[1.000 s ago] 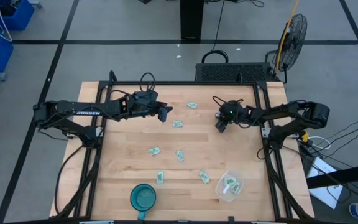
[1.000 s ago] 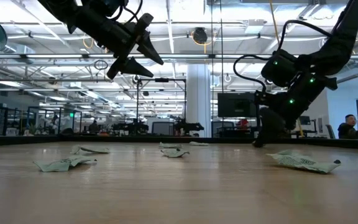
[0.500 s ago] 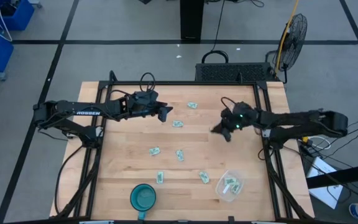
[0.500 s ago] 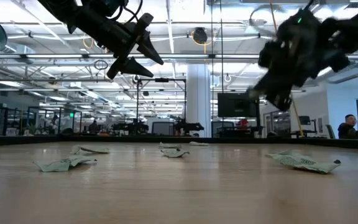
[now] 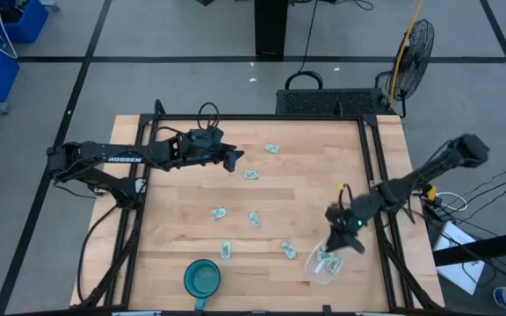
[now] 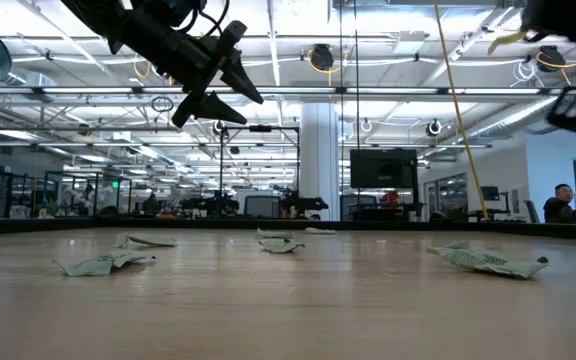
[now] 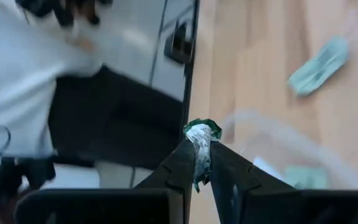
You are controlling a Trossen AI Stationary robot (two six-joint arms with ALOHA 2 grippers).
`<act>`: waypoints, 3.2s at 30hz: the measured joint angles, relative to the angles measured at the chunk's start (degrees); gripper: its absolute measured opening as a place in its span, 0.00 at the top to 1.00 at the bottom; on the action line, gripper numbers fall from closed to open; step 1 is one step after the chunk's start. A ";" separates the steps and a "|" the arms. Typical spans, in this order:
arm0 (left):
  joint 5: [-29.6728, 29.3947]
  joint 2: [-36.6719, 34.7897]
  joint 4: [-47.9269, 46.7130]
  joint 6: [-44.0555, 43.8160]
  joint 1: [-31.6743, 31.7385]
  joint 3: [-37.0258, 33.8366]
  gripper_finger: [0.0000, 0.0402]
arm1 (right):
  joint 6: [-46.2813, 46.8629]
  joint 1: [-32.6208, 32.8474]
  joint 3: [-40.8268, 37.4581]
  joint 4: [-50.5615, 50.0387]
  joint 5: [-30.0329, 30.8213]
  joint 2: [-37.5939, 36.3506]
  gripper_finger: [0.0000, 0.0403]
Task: Pick and place Stevia / Truvia into bins
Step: Put the green stevia packet into the transparent bin, then put the light green stevia packet into the transparent bin
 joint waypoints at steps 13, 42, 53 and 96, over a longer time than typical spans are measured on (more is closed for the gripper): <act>-0.21 0.00 -0.02 -0.46 0.00 0.00 0.43 | -15.78 8.39 3.21 -12.76 8.02 12.82 0.89; -0.19 0.00 0.04 -0.62 0.00 0.00 0.43 | -21.66 4.48 4.31 -6.00 7.79 14.02 0.53; -0.15 0.00 0.03 -0.62 -0.01 0.00 0.43 | -45.43 -5.16 17.91 -14.40 23.16 11.82 0.56; 4.73 -4.20 -0.46 4.29 3.80 -0.02 0.43 | -54.75 -54.83 39.67 -11.15 18.23 50.78 0.49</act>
